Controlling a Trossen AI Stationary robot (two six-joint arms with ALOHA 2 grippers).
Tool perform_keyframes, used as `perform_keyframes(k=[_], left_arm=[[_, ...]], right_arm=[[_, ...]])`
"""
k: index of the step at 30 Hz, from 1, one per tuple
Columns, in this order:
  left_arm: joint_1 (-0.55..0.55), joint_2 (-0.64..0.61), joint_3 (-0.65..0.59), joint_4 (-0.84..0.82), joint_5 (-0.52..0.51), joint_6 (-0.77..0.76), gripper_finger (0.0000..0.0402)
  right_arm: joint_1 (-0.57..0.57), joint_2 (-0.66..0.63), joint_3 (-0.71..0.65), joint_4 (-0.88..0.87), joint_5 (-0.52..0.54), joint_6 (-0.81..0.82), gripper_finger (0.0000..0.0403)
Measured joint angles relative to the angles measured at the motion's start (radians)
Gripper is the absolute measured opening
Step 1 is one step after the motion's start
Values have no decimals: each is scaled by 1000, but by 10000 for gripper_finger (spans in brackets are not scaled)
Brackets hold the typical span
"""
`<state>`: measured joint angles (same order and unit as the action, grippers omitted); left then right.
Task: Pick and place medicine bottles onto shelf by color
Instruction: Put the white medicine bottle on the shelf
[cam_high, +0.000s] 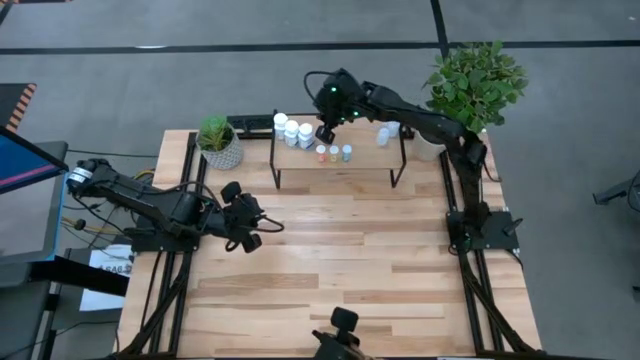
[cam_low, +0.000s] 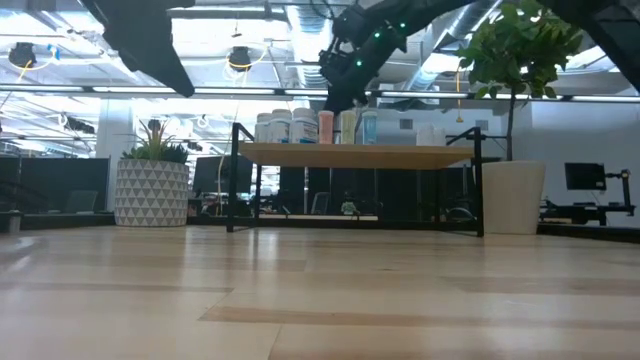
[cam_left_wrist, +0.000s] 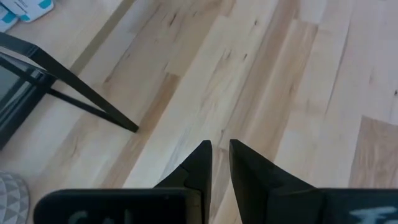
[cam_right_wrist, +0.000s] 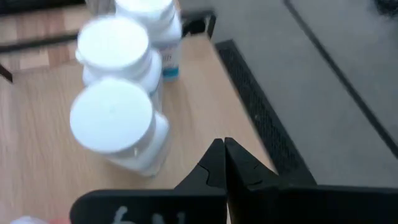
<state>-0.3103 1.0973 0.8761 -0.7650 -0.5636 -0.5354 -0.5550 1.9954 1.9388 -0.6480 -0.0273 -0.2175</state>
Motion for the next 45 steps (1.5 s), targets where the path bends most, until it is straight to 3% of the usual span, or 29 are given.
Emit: perform_keyframes(k=[10,45], left_arm=[[0,0,0,6,-2,11,43],[0,0,1,21,-24,16,43]], right_arm=[[4,21,36,-104,-4,-17,7],[147,21,36,-70,-11,10,7]])
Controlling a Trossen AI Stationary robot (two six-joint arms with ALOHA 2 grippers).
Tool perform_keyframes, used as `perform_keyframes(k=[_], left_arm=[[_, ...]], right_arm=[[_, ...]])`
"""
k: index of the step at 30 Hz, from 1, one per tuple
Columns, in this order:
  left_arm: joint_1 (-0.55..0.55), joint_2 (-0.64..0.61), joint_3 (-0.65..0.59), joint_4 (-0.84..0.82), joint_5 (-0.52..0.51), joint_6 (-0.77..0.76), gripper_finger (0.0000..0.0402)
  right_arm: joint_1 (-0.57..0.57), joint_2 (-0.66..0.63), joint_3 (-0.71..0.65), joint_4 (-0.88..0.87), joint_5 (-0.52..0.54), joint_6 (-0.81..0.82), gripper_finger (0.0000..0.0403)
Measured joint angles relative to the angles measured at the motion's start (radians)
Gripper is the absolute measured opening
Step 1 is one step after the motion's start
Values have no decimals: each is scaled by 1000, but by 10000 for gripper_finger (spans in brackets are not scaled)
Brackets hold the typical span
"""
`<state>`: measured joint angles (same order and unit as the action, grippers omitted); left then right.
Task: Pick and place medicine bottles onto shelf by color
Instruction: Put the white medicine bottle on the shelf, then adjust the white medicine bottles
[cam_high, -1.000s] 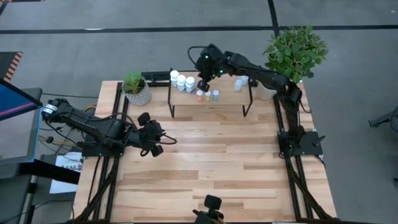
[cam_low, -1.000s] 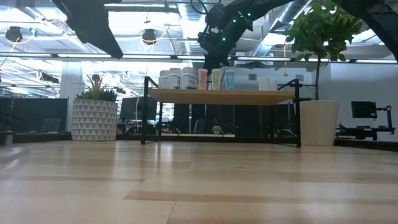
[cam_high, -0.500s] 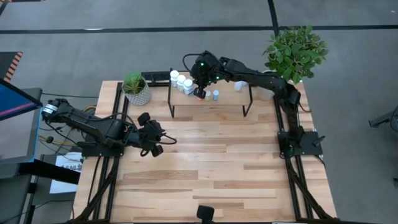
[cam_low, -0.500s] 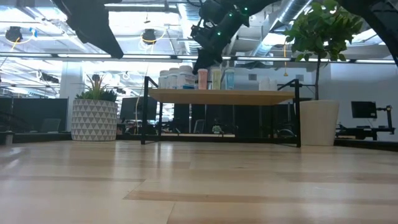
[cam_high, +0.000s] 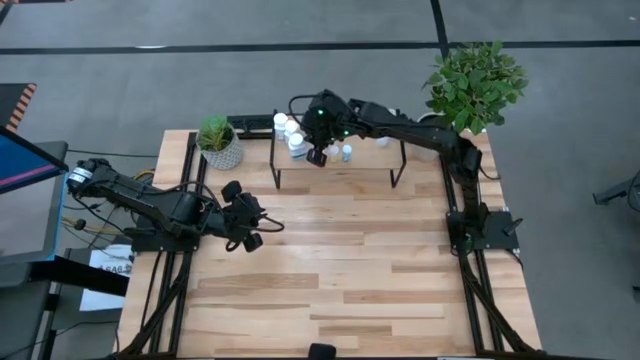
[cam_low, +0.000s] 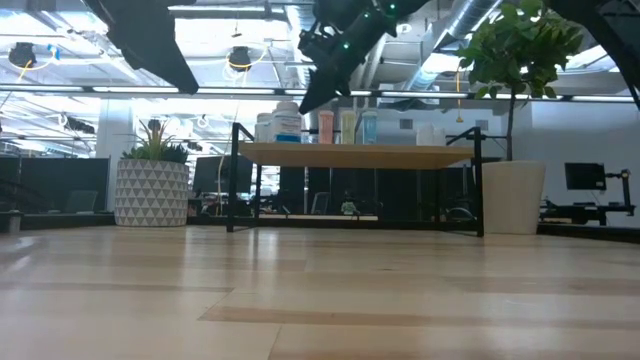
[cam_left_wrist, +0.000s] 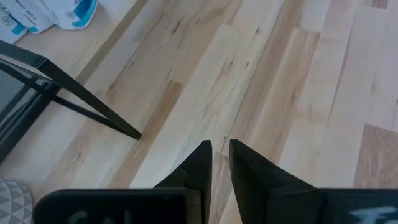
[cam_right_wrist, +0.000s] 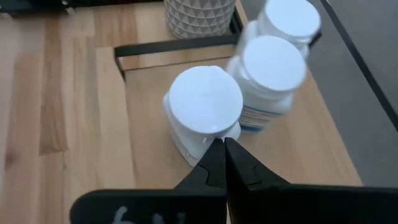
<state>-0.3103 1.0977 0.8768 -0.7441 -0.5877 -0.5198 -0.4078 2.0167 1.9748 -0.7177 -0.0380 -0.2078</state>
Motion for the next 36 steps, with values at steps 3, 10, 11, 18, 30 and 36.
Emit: perform_keyframes(k=[3,10,11,18,30,36], left_arm=[[0,0,0,0,0,-8,43],[0,0,0,0,0,-17,43],[0,0,0,0,0,-17,43],[0,0,0,0,1,-18,43],[0,0,0,0,-27,0,43],[6,0,0,43,-158,3,43]], right_arm=[[12,0,0,8,0,18,7],[26,-4,-1,25,58,23,7],[23,-5,-1,43,83,22,7],[-36,-1,0,193,138,-7,7],[-96,1,0,219,39,-10,7],[-93,-50,34,115,60,-6,7]])
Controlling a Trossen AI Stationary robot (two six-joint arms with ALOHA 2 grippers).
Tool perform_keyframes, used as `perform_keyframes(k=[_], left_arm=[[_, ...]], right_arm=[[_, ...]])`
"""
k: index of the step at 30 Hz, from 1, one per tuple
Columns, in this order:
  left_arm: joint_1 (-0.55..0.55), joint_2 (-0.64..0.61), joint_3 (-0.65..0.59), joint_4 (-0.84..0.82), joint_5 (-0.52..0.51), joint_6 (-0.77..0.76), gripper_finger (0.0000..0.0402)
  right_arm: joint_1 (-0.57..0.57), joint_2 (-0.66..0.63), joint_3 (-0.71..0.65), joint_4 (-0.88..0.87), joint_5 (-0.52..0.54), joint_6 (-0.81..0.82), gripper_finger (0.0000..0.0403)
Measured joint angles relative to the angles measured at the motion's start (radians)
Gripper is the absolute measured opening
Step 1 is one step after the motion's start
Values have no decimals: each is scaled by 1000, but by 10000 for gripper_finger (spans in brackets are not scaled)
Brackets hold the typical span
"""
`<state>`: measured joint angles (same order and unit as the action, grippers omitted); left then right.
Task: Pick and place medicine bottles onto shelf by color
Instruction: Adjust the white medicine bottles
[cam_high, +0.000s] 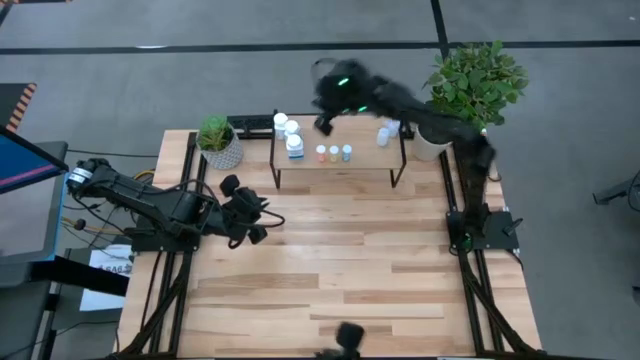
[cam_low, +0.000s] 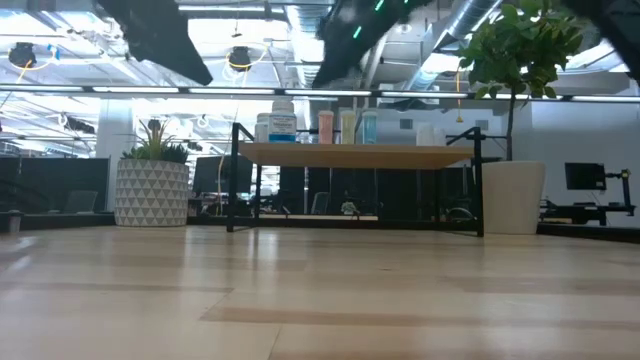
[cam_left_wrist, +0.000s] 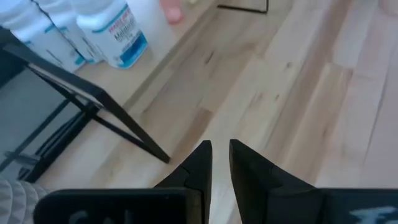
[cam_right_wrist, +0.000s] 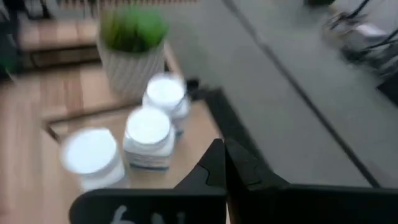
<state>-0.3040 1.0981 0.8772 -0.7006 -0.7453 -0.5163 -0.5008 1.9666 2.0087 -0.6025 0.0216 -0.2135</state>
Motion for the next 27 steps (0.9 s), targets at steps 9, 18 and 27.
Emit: perform_keyframes(k=[9,18,27], left_arm=[[12,0,0,71,-4,50,43],[12,0,0,71,-3,83,43],[12,0,0,72,0,93,43]], right_arm=[[112,-301,22,-460,-81,42,7],[478,-704,-387,-533,87,270,8],[830,-1277,-1317,282,188,478,20]])
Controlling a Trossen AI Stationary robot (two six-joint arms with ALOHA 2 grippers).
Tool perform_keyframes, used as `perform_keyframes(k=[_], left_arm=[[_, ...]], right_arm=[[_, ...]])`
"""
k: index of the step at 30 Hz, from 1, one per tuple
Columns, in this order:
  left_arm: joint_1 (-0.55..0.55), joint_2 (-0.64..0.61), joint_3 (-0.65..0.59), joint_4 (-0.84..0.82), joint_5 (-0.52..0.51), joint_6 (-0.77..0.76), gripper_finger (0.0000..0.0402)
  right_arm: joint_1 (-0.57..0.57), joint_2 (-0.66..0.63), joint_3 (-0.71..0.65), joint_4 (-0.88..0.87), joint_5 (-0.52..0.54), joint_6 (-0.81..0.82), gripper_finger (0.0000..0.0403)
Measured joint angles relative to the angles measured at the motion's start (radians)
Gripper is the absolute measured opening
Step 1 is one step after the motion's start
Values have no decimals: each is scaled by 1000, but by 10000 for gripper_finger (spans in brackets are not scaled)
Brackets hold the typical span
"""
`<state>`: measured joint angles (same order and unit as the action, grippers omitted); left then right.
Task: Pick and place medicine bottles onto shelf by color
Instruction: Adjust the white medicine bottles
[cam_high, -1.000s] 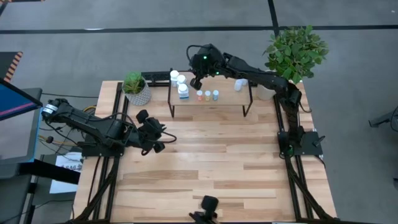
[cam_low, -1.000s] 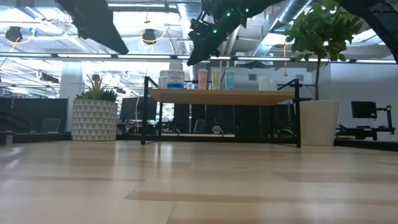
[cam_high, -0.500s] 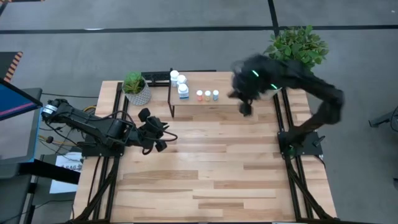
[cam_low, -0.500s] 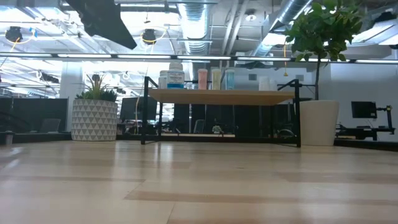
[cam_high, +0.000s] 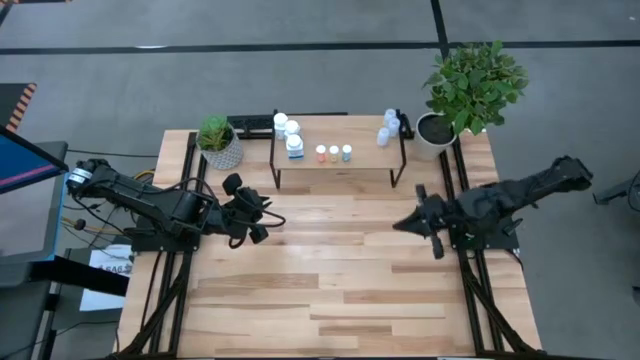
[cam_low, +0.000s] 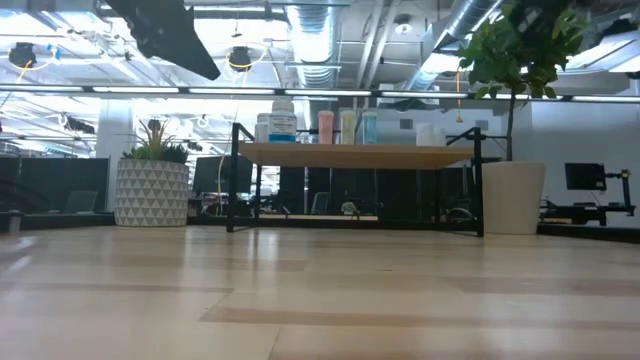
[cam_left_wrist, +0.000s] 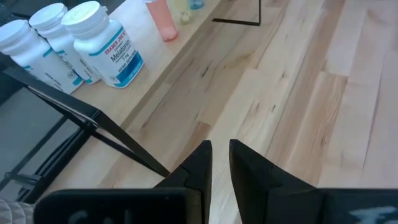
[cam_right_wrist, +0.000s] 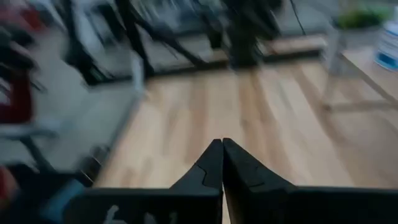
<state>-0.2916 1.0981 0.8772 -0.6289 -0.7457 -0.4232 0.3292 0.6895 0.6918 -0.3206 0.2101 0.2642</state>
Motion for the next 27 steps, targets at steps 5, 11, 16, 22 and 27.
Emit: perform_keyframes(k=[5,11,16,22,27], left_arm=[[0,0,0,0,5,-12,43],[0,0,0,0,5,-16,43],[0,0,0,0,5,-17,43],[0,0,0,1,5,-35,43],[0,0,0,10,5,-44,43]], right_arm=[[69,-159,-287,334,5,-13,15],[90,-221,-470,519,87,-74,16],[69,-233,-540,586,84,-218,19],[-24,-232,-601,645,74,-299,13],[-128,-233,-627,661,-26,-301,6]])
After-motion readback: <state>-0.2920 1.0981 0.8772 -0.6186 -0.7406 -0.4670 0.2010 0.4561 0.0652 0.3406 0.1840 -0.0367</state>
